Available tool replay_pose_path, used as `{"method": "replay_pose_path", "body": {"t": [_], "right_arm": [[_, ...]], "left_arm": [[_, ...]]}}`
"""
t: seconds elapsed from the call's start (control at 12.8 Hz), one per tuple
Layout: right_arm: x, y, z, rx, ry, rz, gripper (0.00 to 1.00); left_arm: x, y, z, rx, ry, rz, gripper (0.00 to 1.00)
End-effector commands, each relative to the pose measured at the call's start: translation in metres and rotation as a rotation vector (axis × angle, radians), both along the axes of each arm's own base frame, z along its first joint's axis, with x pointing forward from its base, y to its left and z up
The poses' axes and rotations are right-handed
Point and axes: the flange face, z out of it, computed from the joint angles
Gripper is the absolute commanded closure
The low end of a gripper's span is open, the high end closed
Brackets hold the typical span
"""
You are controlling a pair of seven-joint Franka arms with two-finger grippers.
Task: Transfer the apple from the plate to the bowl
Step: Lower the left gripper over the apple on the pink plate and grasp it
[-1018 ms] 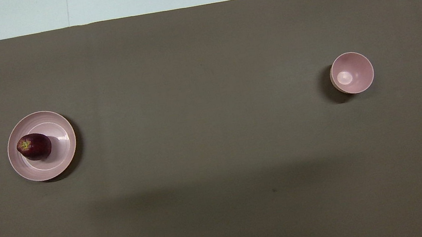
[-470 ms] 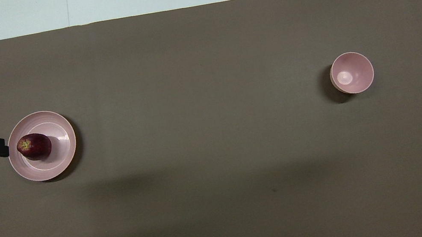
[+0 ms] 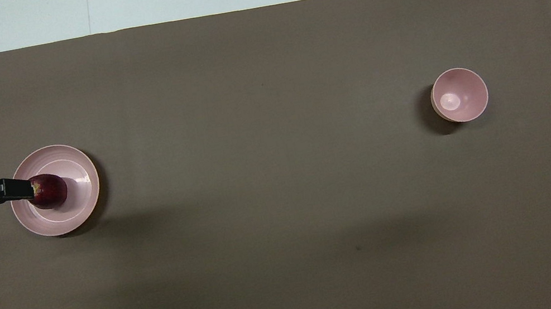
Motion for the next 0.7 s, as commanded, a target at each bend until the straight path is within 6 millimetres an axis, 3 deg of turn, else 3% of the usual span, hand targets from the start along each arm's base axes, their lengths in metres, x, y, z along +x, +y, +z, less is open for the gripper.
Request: {"method": "replay_pose_path", "body": {"t": [0.0,0.31,0.63], "right_arm": [[-0.006,0.001,0.004,0.009,0.01,0.024,0.0],[-0.011,0.0,0.002,0.013,0.036,0.127,0.0],[-0.014,0.005,-0.001,0.06,0.03,0.154,0.0]], "left_arm": [[0.011,0.014,-0.043,0.002,-0.005,0.0,0.0],[0.028,0.014,-0.089,0.015,-0.012,-0.004,0.0],[0.018,0.012,-0.132,0.018,-0.028,-0.005,0.0]]}}
